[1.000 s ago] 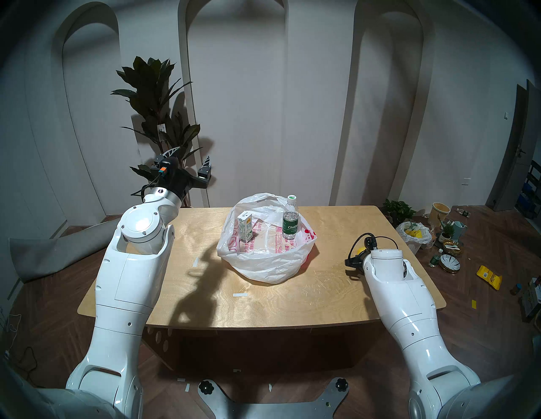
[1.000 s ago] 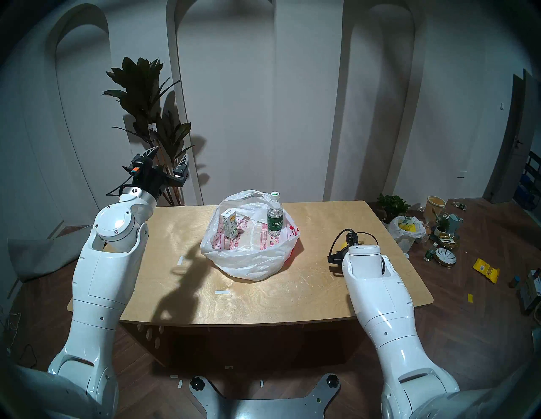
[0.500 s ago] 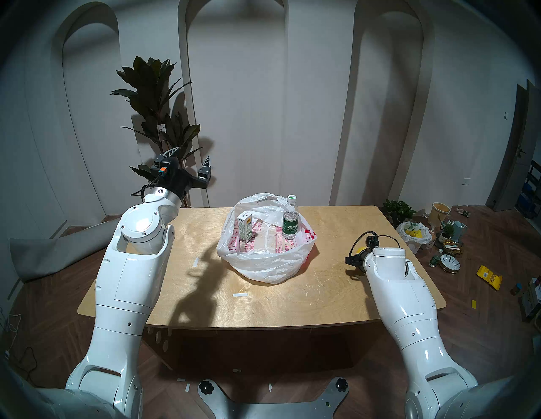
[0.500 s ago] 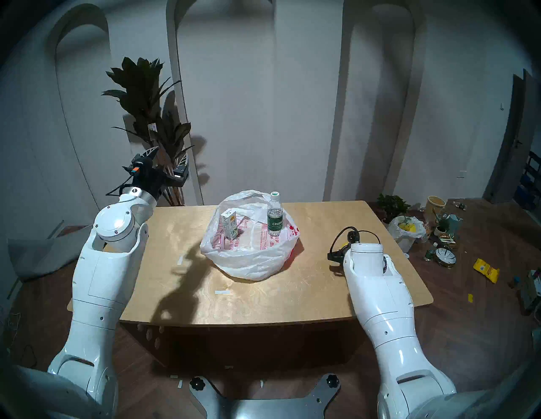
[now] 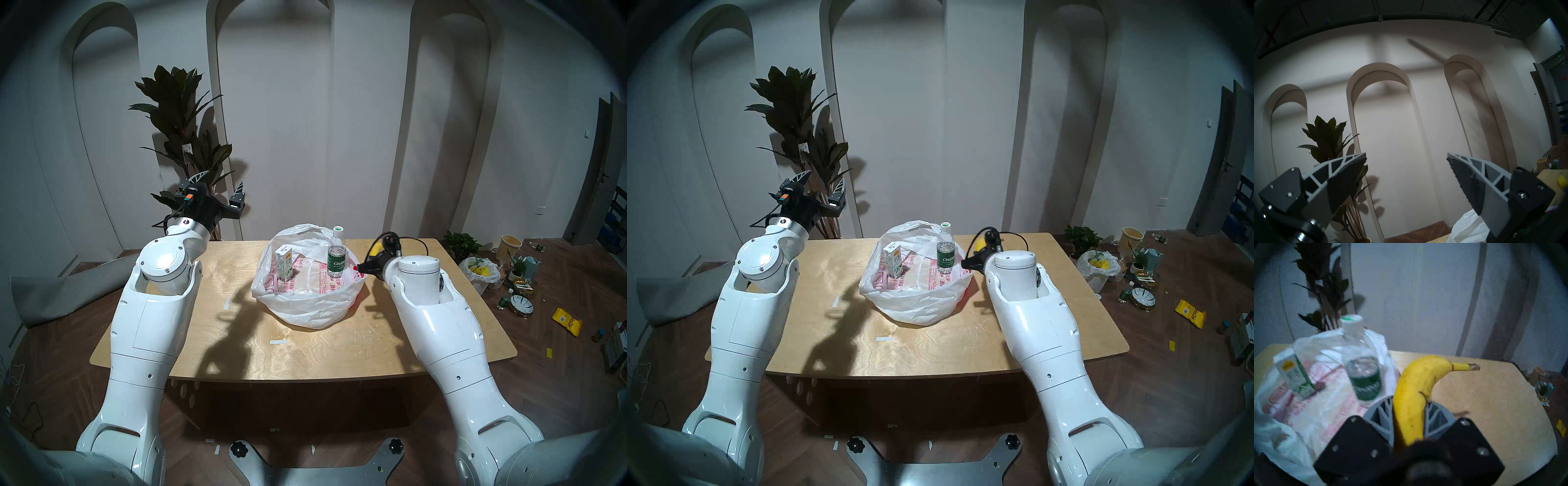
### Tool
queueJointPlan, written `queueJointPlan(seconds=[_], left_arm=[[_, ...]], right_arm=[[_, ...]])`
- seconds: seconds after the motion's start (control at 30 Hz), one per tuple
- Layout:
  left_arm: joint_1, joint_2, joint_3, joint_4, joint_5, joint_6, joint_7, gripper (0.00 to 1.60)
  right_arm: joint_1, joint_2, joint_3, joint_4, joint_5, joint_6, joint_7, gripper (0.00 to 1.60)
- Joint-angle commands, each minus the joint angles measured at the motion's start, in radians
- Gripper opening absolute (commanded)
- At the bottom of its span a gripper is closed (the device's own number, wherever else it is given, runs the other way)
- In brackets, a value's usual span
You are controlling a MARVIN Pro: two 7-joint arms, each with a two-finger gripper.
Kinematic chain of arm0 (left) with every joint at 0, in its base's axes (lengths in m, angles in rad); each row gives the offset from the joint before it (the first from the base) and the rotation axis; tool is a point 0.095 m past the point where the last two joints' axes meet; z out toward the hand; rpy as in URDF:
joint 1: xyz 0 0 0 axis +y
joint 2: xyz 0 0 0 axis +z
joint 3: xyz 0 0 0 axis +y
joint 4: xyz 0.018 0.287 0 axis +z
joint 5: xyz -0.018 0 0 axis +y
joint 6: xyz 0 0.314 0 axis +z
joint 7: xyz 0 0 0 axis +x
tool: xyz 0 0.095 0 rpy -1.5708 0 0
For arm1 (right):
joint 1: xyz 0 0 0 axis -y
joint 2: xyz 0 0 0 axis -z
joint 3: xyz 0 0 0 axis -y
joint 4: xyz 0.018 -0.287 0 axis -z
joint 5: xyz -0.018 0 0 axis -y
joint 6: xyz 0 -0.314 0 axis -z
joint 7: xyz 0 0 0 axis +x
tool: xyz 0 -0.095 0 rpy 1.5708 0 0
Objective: Bag the groceries: heavy items first, fragile items on top
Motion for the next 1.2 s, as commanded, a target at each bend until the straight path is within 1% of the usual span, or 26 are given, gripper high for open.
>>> queueJointPlan(seconds=[0.0, 0.07, 0.13, 0.2, 0.23, 0.27, 0.3, 0.33, 0.4, 0.43, 0.5, 0.67, 0.8, 0.9, 0.93, 0.97, 1.0, 1.07, 1.1, 1.13, 1.17], left_arm=[[-0.017, -0.002, 0.000, -0.018, -0.002, -0.006, 0.000, 1.60], [-0.017, -0.002, 0.000, -0.018, -0.002, -0.006, 0.000, 1.60], [-0.017, -0.002, 0.000, -0.018, -0.002, -0.006, 0.000, 1.60], [-0.017, -0.002, 0.000, -0.019, -0.002, -0.006, 0.000, 1.60], [-0.017, -0.002, 0.000, -0.019, -0.002, -0.006, 0.000, 1.60], [-0.017, -0.002, 0.000, -0.019, -0.002, -0.006, 0.000, 1.60], [-0.017, -0.002, 0.000, -0.020, -0.002, -0.006, 0.000, 1.60], [-0.017, -0.002, 0.000, -0.020, -0.003, -0.006, 0.000, 1.60], [-0.017, -0.002, 0.000, -0.021, -0.003, -0.006, 0.000, 1.60], [-0.017, -0.003, 0.000, -0.022, -0.003, -0.006, 0.001, 1.60], [-0.017, -0.003, 0.000, -0.022, -0.003, -0.006, 0.001, 1.60], [-0.017, -0.002, 0.000, -0.022, -0.003, -0.006, 0.001, 1.60], [-0.017, -0.002, 0.000, -0.020, -0.003, -0.006, 0.000, 1.60], [-0.017, -0.002, 0.000, -0.020, -0.003, -0.006, 0.000, 1.60], [-0.017, -0.001, 0.000, -0.019, -0.003, -0.006, 0.000, 1.60], [-0.017, -0.001, 0.000, -0.019, -0.003, -0.006, 0.000, 1.60], [-0.017, -0.001, 0.000, -0.019, -0.003, -0.006, 0.000, 1.60], [-0.016, -0.001, 0.000, -0.019, -0.003, -0.006, 0.000, 1.60], [-0.016, -0.001, 0.000, -0.019, -0.003, -0.006, 0.000, 1.60], [-0.016, -0.001, 0.000, -0.019, -0.003, -0.006, 0.000, 1.60], [-0.017, -0.001, 0.000, -0.019, -0.003, -0.006, 0.000, 1.60]], right_arm=[[-0.016, -0.053, -0.088, -0.121, 0.012, 0.012, 0.037, 0.00], [-0.020, -0.055, -0.099, -0.118, 0.013, 0.015, 0.038, 0.00], [-0.059, -0.051, -0.128, -0.167, 0.016, 0.039, 0.037, 0.00], [-0.064, -0.051, -0.134, -0.169, 0.016, 0.044, 0.037, 0.00], [-0.079, -0.047, -0.142, -0.187, 0.015, 0.056, 0.031, 0.00], [-0.103, -0.041, -0.150, -0.217, 0.009, 0.080, 0.016, 0.00], [-0.106, -0.041, -0.154, -0.215, 0.005, 0.087, 0.008, 0.00], [-0.126, -0.037, -0.154, -0.246, -0.001, 0.106, -0.006, 0.00], [-0.132, -0.042, -0.157, -0.252, -0.011, 0.127, -0.033, 0.00], [-0.143, -0.053, -0.163, -0.274, -0.029, 0.154, -0.074, 0.00], [-0.143, -0.060, -0.165, -0.279, -0.035, 0.166, -0.088, 0.00], [-0.027, -0.112, -0.197, -0.136, -0.053, 0.136, -0.099, 0.00], [-0.002, -0.169, -0.195, -0.076, -0.079, 0.116, -0.102, 0.00], [0.027, -0.198, -0.197, -0.023, -0.093, 0.104, -0.108, 0.00], [0.018, -0.194, -0.198, -0.022, -0.096, 0.090, -0.109, 0.00], [0.047, -0.217, -0.194, 0.018, -0.102, 0.094, -0.112, 0.00], [0.043, -0.220, -0.191, 0.019, -0.106, 0.087, -0.116, 0.00], [0.068, -0.240, -0.184, 0.055, -0.116, 0.082, -0.119, 0.00], [0.086, -0.256, -0.175, 0.090, -0.125, 0.072, -0.123, 0.00], [0.086, -0.256, -0.175, 0.090, -0.125, 0.072, -0.123, 0.00], [0.099, -0.262, -0.172, 0.110, -0.128, 0.069, -0.123, 0.00]])
